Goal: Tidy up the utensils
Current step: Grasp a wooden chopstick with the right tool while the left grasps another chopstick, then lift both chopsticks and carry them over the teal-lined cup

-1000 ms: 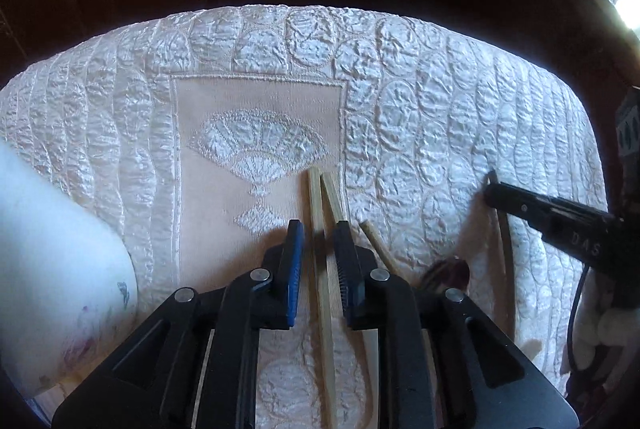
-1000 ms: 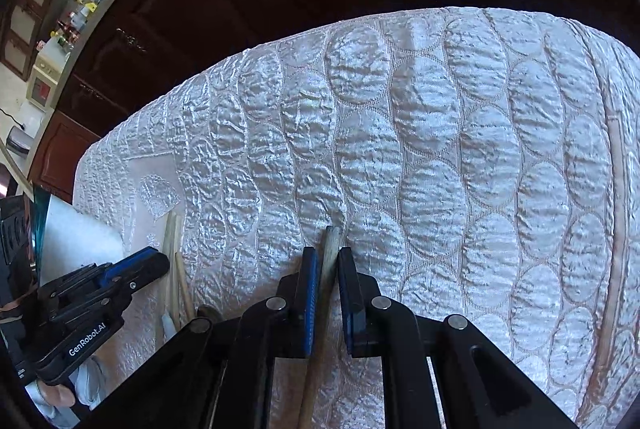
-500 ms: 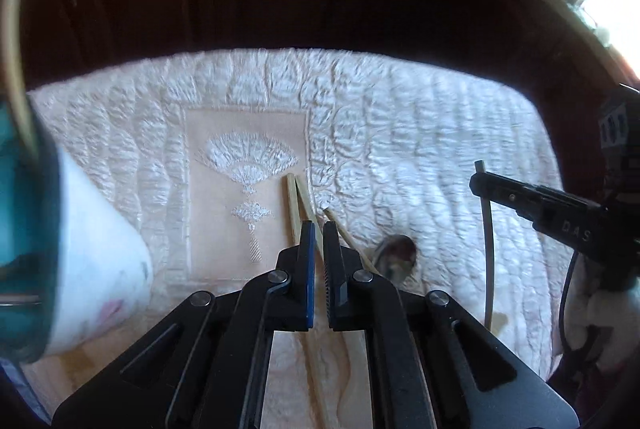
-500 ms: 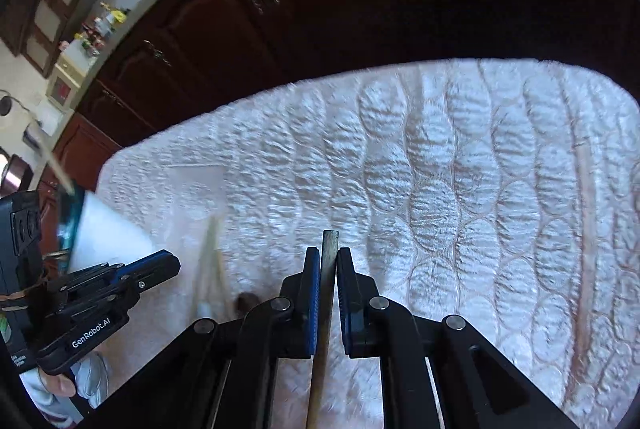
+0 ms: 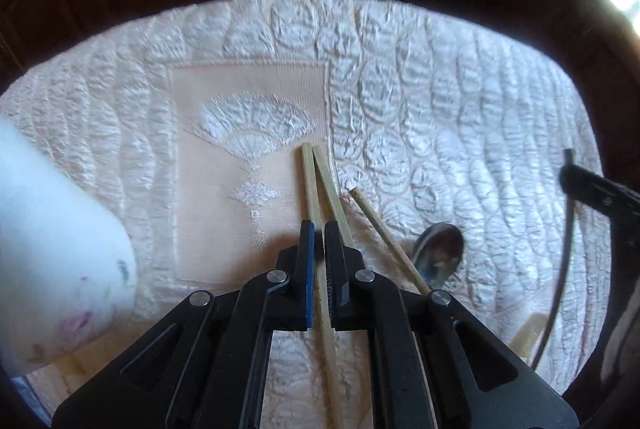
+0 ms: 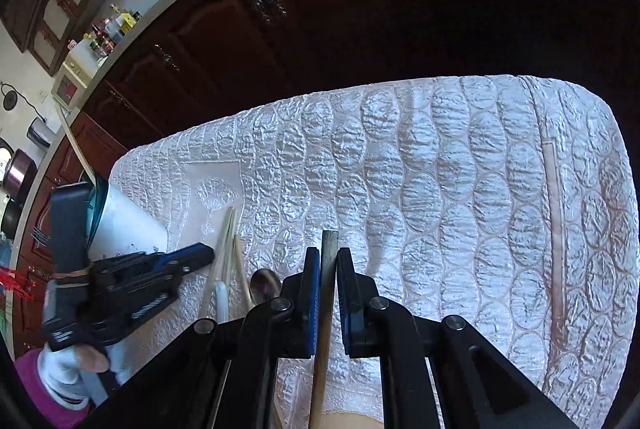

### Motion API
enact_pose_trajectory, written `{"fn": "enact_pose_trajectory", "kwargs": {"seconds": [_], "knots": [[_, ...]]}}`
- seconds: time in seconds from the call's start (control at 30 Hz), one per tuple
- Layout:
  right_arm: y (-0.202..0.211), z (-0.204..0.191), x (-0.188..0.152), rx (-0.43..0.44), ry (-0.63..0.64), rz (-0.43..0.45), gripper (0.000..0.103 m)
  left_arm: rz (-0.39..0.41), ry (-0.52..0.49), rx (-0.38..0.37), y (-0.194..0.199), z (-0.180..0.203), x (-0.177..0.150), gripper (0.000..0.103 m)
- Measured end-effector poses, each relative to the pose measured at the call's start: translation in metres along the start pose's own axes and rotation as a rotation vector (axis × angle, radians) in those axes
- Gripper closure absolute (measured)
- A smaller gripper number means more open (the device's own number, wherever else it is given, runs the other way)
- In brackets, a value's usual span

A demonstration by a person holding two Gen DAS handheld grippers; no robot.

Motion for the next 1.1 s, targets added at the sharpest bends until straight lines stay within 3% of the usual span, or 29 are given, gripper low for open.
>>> {"fn": "enact_pose_trajectory", "kwargs": {"seconds": [0.27,0.43,0.67,0.73,0.83,0.97,1.0,1.03,1.1], "knots": [[0.001,0.011,0.003,0.011,-0.012,0.002,0.095,-0.005,0.035,-0.001,-0.01,-0.002,0.011,0.093],[0.001,0.007,0.005,0.02,-0.009,0.008,0.095,-0.001,0.044,-0.024,-0.006,-0.004,0.017,0.073],[-0.009,0.009,0.009,0.012,-0.024,-0.004,0.095,-0.005,0.05,-0.003,-0.013,-0.009,0.024,0.075],[-0.014,0.01,0.011,0.022,-0.036,-0.02,0.095,-0.002,0.048,-0.002,-0.015,-0.008,0.026,0.092],[-0.031,0.006,0.009,0.018,-0.029,-0.078,0.082,0.005,0.032,-0.009,-0.015,0.004,0.027,0.098],[-0.062,-0.006,-0.001,-0.005,0.009,-0.151,0.082,0.033,0.026,-0.047,0.007,0.012,0.019,0.098],[-0.068,-0.006,-0.002,-0.022,0.018,-0.16,0.085,0.044,0.027,-0.063,0.015,0.011,0.018,0.098],[-0.075,-0.006,-0.003,-0.049,0.024,-0.166,0.093,0.055,0.024,-0.076,0.024,0.01,0.017,0.098],[-0.073,-0.005,-0.001,-0.053,0.001,-0.123,0.094,0.074,0.023,-0.097,0.04,0.007,0.014,0.099]]}}
Point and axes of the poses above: each gripper's, at about its wrist camera, not at the fingertips, and y roughly against the way its jaws point, z to its right, x to its top, the point moved 4 cm from there along -y, roughly the way its jaws point, and after that the axes turned 2 degrees about -z, right-handed, at the moved point
